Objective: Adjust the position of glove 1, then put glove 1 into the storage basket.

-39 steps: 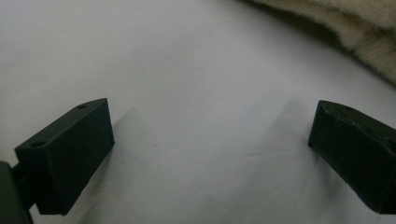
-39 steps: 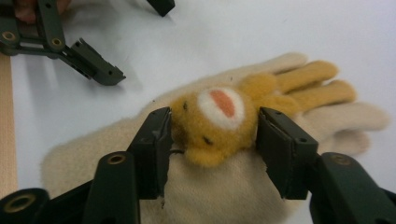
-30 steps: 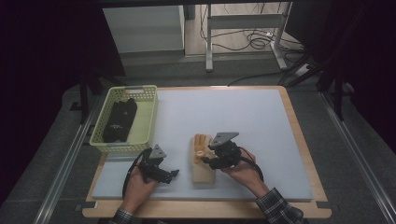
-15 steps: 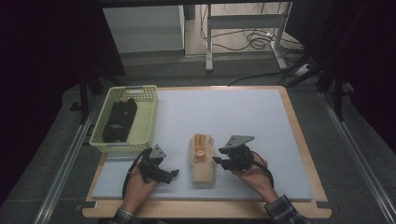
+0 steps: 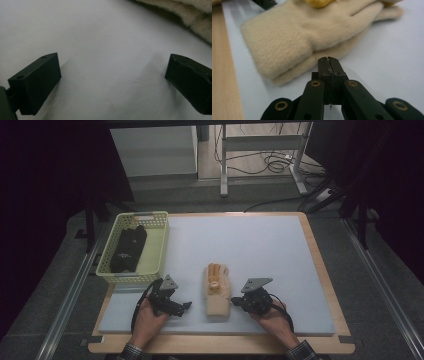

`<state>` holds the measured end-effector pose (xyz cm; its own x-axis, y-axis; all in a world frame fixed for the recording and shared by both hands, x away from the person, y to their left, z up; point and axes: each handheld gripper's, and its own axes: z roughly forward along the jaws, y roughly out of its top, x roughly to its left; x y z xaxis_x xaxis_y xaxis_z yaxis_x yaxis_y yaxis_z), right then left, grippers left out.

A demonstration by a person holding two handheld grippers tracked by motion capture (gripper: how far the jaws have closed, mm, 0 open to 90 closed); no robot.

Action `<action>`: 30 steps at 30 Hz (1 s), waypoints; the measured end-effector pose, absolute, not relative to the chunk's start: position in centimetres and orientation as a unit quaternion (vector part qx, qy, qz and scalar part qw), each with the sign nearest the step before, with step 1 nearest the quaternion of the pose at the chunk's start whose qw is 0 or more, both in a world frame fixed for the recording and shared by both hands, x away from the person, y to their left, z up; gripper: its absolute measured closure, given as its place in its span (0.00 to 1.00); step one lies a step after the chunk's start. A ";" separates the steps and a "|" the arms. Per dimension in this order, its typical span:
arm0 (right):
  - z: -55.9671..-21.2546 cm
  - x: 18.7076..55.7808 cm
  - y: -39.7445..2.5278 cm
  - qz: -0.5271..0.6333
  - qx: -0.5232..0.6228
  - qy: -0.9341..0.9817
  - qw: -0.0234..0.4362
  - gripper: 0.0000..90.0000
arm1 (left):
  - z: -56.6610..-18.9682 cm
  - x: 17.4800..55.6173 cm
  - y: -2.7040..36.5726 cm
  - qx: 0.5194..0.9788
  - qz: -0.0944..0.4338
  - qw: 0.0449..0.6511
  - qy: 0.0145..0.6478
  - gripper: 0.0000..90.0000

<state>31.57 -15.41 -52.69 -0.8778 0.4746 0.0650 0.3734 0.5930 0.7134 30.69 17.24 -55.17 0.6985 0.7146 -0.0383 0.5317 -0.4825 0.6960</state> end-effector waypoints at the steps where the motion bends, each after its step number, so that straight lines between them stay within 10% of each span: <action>1: -52.7 31.6 -15.4 0.383 0.238 0.890 0.066 0.98 | -55.2 30.7 17.2 0.851 0.129 0.353 0.366 0.00; 30: -53.3 30.6 -13.0 0.390 0.209 0.896 0.044 0.98 | -55.1 30.3 17.6 0.850 0.130 0.352 0.370 0.02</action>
<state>30.63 -13.04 -53.33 -0.9083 0.4098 0.0838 0.3405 0.6082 0.7170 30.26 17.60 -55.07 0.6931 0.7198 -0.0386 0.5369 -0.4796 0.6941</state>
